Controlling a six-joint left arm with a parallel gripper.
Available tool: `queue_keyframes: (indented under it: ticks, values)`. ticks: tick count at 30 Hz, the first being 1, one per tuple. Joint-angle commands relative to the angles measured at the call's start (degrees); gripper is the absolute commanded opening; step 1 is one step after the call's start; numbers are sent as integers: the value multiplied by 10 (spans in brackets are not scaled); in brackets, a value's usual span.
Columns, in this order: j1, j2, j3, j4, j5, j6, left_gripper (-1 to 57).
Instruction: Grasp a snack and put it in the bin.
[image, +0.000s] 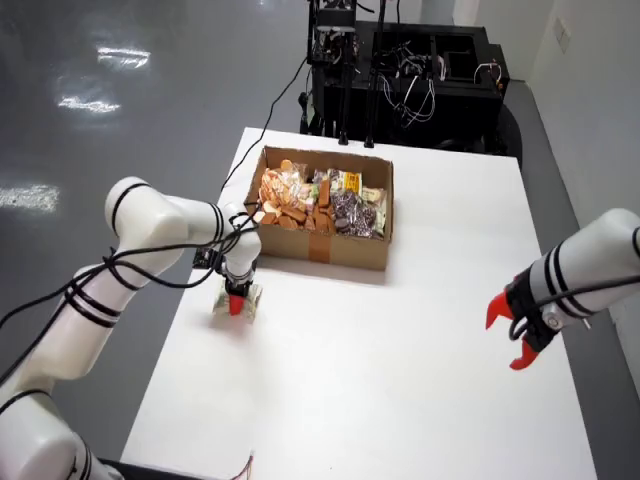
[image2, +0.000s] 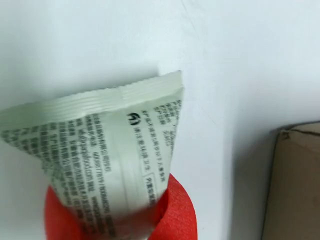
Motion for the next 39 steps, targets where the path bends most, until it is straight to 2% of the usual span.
queue_keyframes:
  ticks: [1, 8, 23, 33, 39]
  values:
    - [-12, -1, -7, 0, 11, 0, 171]
    - [-30, -14, -21, 0, 37, 0, 102]
    - [-85, -25, -110, 4, 99, 18, 63]
    - [-96, -16, -240, 6, 136, 63, 58]
    - [-94, 37, -378, 7, 174, 113, 59]
